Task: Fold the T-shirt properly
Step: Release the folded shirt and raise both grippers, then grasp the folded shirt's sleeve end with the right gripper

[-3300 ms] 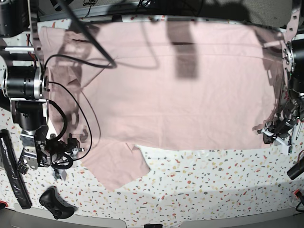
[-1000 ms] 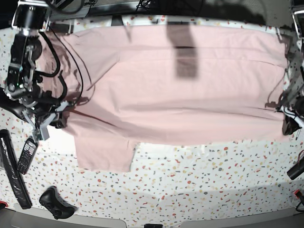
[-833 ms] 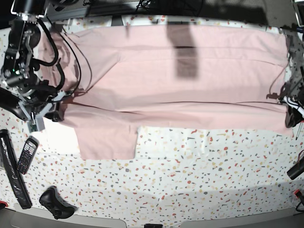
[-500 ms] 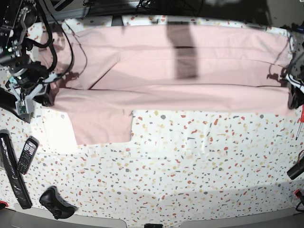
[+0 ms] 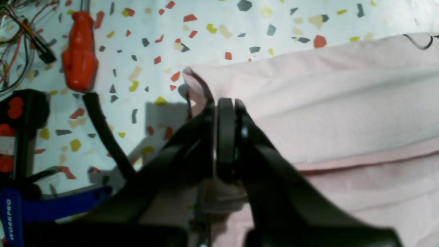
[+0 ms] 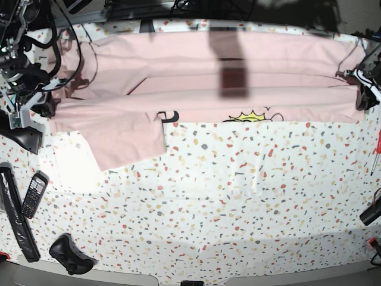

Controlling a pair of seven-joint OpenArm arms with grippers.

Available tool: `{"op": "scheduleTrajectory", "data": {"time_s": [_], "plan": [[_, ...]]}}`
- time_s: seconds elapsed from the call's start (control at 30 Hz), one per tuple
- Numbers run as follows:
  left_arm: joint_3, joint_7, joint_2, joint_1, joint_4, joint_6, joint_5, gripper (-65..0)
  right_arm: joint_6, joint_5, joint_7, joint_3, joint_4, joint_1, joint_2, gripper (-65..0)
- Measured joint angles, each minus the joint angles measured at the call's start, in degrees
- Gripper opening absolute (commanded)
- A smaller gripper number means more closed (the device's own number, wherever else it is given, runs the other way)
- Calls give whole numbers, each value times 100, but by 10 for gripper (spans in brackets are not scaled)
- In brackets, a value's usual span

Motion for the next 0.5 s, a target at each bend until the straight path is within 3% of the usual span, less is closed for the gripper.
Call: {"op": "scheduleTrajectory", "data": {"time_s": [0.13,0.3,0.37,0.47,0.5], "plan": [[0,107,0,7,0,4,0,-650,264,474,-352,133,0,0,2,-650],[0,107,0,7,0,4,0,-650,269,697,-1088,131,0,11,2,-650],[0,107,0,7,0,2,120,-650,269,675,-1298,131,0,11,2,-580],[0,107,0,7,0,20,459,-410,271,636,-1401,131,0,13,2,-427],[0,109,-2,9,0,24,553,-375,269,636,-1401,131,0,15,4,-394]]}}
